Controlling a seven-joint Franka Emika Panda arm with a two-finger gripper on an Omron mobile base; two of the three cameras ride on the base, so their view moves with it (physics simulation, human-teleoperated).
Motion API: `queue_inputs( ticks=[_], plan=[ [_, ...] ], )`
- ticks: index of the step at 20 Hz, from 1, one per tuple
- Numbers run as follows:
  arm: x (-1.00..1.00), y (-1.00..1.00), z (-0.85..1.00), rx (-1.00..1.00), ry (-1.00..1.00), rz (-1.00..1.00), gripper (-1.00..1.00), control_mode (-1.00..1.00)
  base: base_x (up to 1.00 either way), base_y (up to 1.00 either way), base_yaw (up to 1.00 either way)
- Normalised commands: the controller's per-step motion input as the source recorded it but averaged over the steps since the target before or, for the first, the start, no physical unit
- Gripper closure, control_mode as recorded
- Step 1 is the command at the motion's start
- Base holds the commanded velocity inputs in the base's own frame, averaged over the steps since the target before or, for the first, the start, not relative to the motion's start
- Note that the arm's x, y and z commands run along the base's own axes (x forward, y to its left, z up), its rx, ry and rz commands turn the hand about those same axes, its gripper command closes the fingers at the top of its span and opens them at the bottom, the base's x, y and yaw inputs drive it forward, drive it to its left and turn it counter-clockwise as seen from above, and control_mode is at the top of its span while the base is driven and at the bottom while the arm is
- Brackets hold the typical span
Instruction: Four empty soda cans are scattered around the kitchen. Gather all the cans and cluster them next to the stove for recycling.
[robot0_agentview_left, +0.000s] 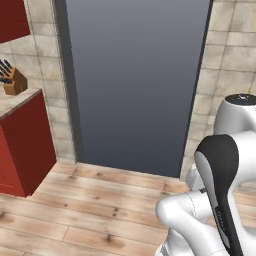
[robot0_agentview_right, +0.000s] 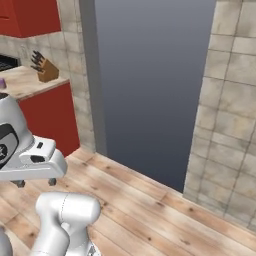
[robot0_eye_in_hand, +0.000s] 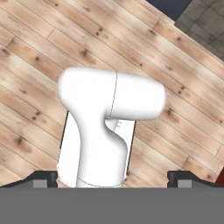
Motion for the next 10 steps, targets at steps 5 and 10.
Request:
queue_inputs(
  ticks=[5, 10],
  plan=[
    [0.0, 0.0, 0.0, 0.0, 0.0, 0.0, -1.0, 1.0, 0.61, 0.9, -0.05],
    [0.0, 0.0, 0.0, 0.0, 0.0, 0.0, -1.0, 1.0, 0.59, 0.91, -0.05]
  ],
)
